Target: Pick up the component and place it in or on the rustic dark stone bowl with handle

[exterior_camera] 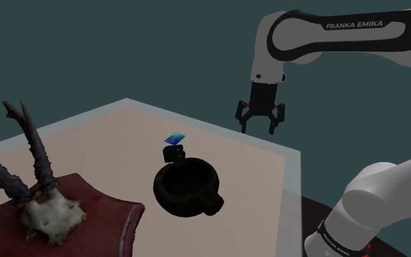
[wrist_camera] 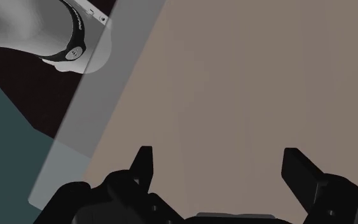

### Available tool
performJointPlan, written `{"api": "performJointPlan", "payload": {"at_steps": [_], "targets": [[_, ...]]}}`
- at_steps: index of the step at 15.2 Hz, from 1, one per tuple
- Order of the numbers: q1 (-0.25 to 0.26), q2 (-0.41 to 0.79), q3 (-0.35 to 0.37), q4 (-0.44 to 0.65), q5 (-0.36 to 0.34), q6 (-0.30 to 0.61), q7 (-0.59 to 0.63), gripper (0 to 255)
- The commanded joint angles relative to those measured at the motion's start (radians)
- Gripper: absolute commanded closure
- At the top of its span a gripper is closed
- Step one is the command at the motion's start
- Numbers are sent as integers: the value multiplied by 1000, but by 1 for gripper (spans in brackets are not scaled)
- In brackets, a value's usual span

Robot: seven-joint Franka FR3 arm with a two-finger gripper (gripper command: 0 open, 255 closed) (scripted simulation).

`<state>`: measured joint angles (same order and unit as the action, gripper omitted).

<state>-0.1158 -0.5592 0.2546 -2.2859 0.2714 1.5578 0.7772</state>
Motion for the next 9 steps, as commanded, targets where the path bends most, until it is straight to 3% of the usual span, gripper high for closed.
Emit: {"api": "performJointPlan", "payload": {"at_steps": [1,8,9], "targets": [[2,-1,4,-18,3,17,0,0],[2,-1,4,-17,3,17,0,0],[2,-1,4,-17,3,17,0,255]]}}
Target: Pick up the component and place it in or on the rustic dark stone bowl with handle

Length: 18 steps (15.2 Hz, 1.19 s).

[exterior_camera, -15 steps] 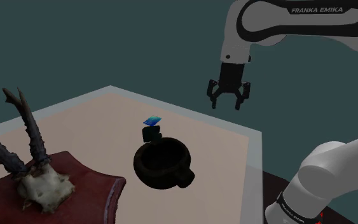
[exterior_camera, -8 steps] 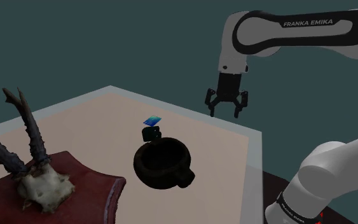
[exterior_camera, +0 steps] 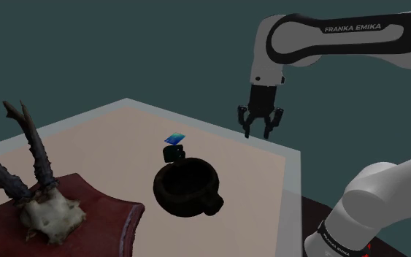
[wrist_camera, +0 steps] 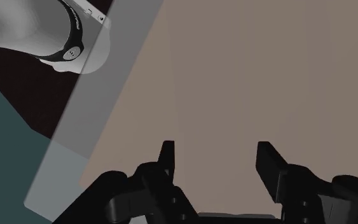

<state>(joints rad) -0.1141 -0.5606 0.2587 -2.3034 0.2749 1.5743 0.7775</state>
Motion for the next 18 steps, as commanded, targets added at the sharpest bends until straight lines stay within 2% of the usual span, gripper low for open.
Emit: {"api": "performJointPlan", "payload": {"at_steps": [1,9,10,14,18], "targets": [[0,0,0,0,0,0,0,255],[0,0,0,0,0,0,0,255],[0,0,0,0,0,0,0,0],[10,77,91,32,-5,130,80,0],[10,174,183,84,-44,252,171,0]]}}
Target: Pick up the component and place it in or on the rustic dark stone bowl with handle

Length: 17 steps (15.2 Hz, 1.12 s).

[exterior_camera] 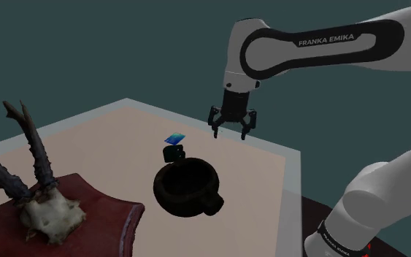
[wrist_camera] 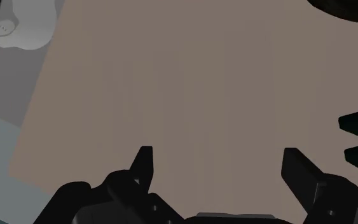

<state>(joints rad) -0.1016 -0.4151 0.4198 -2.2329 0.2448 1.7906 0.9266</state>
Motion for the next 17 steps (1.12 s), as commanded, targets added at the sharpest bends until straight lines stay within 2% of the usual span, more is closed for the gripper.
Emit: {"api": "performJointPlan", "payload": {"at_steps": [1,4,7,10,13,17], "targets": [[-4,55,45,30,-30,64,48,0],[-11,145,114,86,-96,142,133,0],[-17,246,181,154,-192,206,233,0],[-13,362,237,237,-322,248,349,0],[15,491,271,337,-479,262,471,0],[24,519,264,324,-507,296,491,0]]}}
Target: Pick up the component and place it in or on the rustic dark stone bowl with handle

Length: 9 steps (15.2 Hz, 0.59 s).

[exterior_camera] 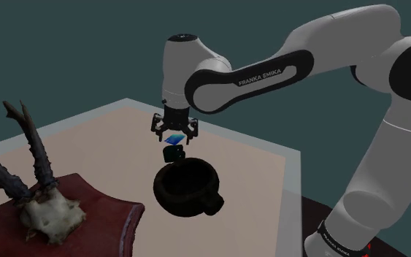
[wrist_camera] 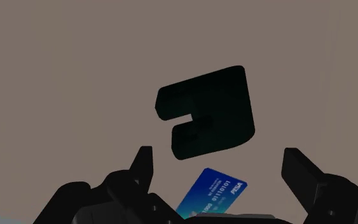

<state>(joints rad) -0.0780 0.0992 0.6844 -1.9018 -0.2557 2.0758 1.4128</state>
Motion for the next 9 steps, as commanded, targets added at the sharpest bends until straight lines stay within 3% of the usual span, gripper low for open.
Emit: {"api": "performJointPlan", "payload": {"at_steps": [1,9], "targets": [[1,11,-2,-13,-13,22,9,0],[3,36,-8,-35,-37,61,24,0]]}}
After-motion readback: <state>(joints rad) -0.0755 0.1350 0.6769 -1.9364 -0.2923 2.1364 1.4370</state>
